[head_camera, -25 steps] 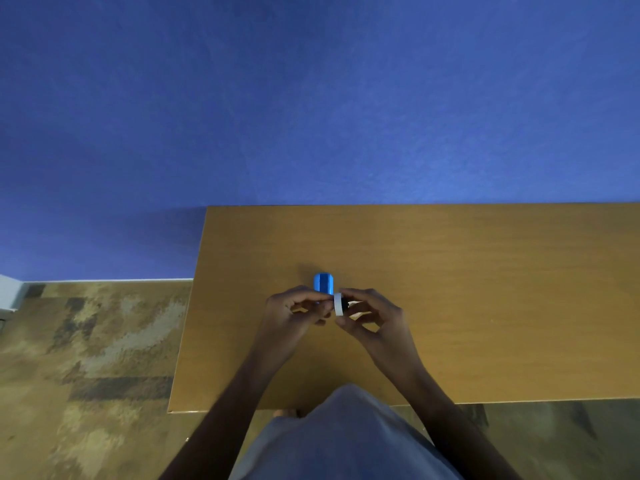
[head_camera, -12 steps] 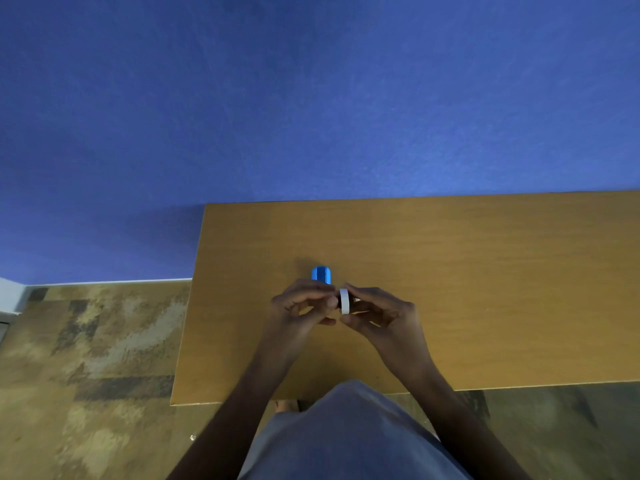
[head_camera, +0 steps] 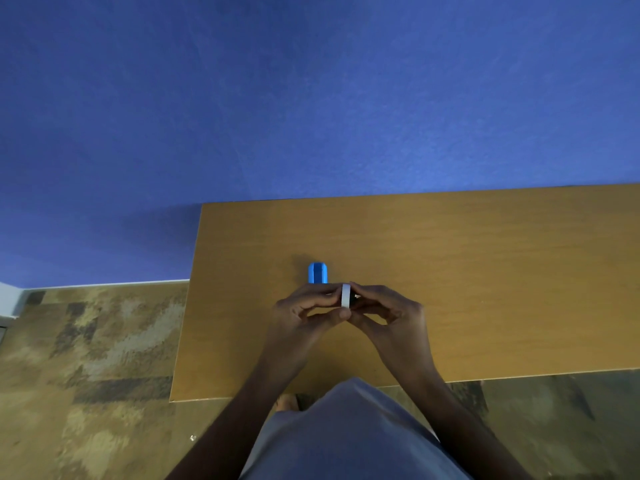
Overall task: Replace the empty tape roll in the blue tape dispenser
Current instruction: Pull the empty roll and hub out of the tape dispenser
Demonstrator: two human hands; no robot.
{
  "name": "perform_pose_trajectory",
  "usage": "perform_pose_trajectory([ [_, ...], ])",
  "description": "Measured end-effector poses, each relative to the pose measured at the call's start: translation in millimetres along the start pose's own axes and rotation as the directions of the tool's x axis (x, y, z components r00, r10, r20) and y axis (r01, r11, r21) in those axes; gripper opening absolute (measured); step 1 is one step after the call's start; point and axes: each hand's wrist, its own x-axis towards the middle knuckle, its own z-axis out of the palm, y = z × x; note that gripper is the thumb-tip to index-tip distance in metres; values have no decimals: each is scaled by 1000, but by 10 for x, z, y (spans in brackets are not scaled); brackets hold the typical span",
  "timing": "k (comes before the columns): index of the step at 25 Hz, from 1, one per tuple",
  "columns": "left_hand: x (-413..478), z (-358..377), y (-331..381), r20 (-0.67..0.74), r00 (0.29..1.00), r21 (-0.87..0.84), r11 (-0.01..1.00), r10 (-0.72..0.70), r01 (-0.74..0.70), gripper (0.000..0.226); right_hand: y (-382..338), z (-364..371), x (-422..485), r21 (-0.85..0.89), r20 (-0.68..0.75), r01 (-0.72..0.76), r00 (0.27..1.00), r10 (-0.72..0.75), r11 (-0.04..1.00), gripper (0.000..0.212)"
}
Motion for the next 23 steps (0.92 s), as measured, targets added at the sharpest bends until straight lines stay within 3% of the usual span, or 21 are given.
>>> perform_pose_trajectory([
  [8, -106, 92, 47, 24, 999, 46, 999, 22, -23, 24, -60, -108, 14, -25, 27, 125, 992, -124, 992, 35],
  [12, -155, 119, 22, 27, 999, 61, 998, 29, -31, 21, 27, -240, 27, -2, 60, 92, 994, -92, 996, 35],
  [17, -136, 186, -22, 36, 998, -108, 992, -57, 60, 23, 92, -304, -6, 34, 39, 37, 998, -38, 999, 34],
  [23, 3, 267, -158, -18, 974, -173, 960, -226, 219, 37, 188, -452, 32, 39, 5, -47, 999, 47, 998, 37],
])
